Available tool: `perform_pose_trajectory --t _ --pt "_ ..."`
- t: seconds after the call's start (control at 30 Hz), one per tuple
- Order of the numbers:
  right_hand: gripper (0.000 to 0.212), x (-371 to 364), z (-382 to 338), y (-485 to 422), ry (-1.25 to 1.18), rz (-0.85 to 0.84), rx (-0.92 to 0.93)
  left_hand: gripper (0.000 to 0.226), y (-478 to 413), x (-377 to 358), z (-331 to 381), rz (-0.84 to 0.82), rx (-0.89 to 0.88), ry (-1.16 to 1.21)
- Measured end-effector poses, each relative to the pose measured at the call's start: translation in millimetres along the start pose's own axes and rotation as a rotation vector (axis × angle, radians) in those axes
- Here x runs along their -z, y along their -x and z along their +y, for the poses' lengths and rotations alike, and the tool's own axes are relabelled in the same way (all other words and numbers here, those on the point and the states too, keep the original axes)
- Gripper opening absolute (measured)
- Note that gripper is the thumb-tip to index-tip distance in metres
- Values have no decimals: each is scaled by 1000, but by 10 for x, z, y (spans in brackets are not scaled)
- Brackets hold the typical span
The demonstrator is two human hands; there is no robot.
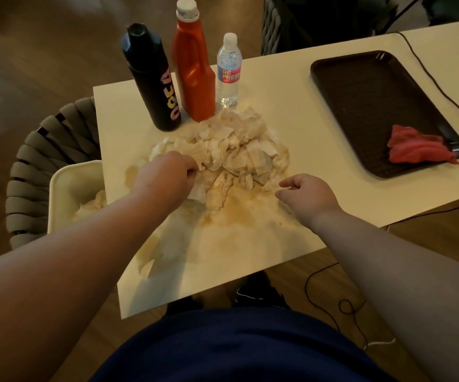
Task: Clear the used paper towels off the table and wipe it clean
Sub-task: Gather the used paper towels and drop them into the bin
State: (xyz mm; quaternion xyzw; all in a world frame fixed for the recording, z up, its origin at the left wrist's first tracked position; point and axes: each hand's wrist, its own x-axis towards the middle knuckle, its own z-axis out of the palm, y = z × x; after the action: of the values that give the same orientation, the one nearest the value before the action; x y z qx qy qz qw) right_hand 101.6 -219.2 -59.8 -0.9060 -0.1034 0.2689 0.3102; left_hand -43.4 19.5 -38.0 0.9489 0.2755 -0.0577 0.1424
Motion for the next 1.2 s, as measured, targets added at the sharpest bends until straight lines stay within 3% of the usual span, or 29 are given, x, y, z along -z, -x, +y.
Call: perform_pose_trajectory --t 0.53,0.73,0.97,1.1,1.2 --pt "40 -132 -560 -267 35 -66 154 19 275 835 121 351 -91 212" --pt "44 -228 -639 -407 199 -83 174 16 311 851 100 289 -27 278" --pt "22 -341 -679 -466 334 -90 188 11 324 645 -30 192 167 381" --pt "43 -421 -776 -395 355 -98 304 14 325 608 -108 147 213 371" --pt "62 -517 -879 -255 275 -251 409 12 330 590 -129 157 239 464"
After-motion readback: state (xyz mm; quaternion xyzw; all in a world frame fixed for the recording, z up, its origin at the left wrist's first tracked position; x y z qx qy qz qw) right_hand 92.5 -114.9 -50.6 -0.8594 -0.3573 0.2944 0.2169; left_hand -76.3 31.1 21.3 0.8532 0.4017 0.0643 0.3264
